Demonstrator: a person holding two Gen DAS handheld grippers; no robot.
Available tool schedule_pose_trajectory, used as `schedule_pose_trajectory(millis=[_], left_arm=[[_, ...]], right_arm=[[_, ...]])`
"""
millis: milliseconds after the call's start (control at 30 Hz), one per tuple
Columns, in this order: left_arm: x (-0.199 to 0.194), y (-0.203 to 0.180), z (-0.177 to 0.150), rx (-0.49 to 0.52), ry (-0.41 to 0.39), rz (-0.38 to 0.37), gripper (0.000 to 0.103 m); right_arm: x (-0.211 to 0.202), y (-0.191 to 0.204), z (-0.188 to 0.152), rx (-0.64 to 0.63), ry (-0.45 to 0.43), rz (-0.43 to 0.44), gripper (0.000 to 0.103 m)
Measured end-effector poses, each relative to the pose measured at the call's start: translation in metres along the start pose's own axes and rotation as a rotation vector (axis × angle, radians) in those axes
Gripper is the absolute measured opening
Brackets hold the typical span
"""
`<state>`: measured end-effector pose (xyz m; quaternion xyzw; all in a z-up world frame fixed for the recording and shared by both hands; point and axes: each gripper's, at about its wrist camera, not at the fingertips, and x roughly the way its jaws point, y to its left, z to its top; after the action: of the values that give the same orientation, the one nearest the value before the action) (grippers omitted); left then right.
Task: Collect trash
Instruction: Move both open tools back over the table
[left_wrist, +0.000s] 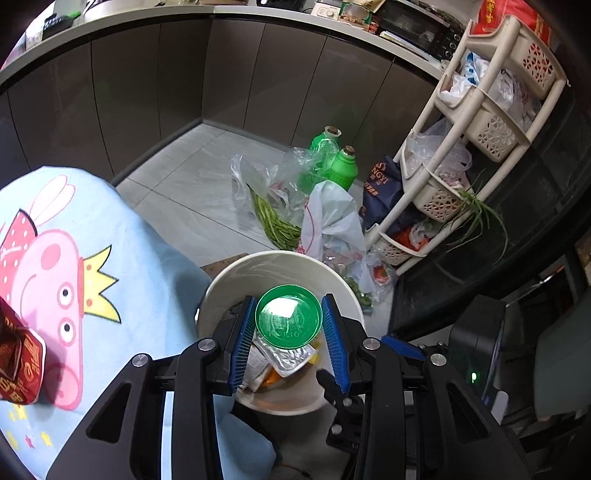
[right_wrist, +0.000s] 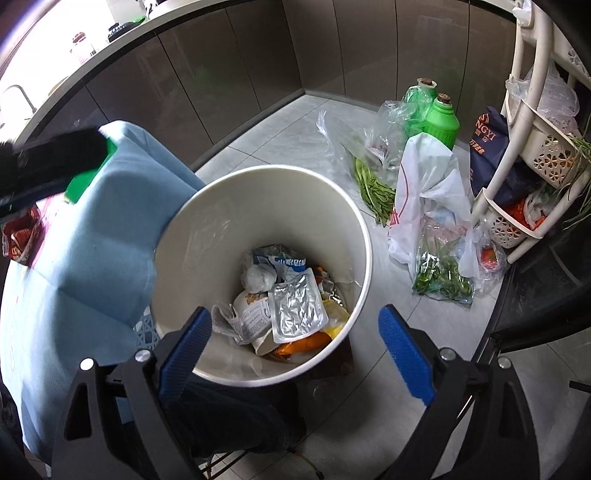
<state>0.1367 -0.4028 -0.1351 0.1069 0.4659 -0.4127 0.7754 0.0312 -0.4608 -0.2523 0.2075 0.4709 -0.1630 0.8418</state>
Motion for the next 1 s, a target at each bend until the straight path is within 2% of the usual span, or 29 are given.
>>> schedule_pose_trajectory(millis=[100,267,733,1000], left_arm=[[-0.002,-0.001,0.001,-0.002,-0.032,0.026,0.076],[-0.008,0.003,0.003,-0.033,-0.054,0.043,0.094],[-0.040,0.006,0.001,-0.061,-0.103,0.050,0.094],[-0.091,0.026,-0.009,-0.143,-0.137,0.085,0.094]], right_arm=[[0.002,0.003,-0.002,-0.007,0.014,-0.002,0.092],[0.001,0.004,-0.002,-0.008,0.014,0.000,0.095],[-0.025,0.017,0.005,-0.033,-0.029,0.000,0.099],[-0.063,0.039,0.014,-0.068,-0.090,0.033,0.099]])
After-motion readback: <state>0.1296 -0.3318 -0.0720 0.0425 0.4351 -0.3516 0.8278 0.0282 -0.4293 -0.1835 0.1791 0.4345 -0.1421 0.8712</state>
